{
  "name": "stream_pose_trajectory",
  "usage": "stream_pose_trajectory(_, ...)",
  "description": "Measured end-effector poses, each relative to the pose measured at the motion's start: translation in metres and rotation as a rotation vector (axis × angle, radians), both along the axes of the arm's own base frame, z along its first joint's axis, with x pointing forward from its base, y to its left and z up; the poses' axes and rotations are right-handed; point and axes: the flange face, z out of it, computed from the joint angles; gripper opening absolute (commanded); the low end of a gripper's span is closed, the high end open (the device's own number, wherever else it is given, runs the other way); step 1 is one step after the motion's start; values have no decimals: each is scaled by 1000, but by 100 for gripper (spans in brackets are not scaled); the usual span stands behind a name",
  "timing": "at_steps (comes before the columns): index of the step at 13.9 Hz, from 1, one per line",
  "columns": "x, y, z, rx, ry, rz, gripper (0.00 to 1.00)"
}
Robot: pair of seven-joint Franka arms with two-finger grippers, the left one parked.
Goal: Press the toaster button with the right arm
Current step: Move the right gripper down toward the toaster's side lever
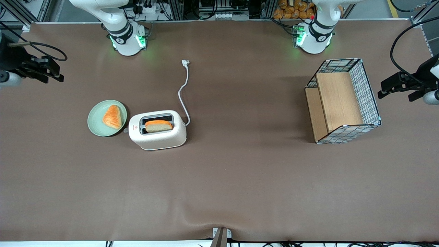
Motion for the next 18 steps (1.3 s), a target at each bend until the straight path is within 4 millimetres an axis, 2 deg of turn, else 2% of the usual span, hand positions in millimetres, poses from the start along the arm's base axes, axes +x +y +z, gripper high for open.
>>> stream_pose_trajectory(3,4,9,-16,26,21,11,0)
stream_pose_trajectory(9,12,12,-53,82,66,-4,0)
stream_pose_trajectory(13,24,10,-87,101,80,-24,0)
stream_pose_trajectory(18,26,9,-133,154,84,-37,0)
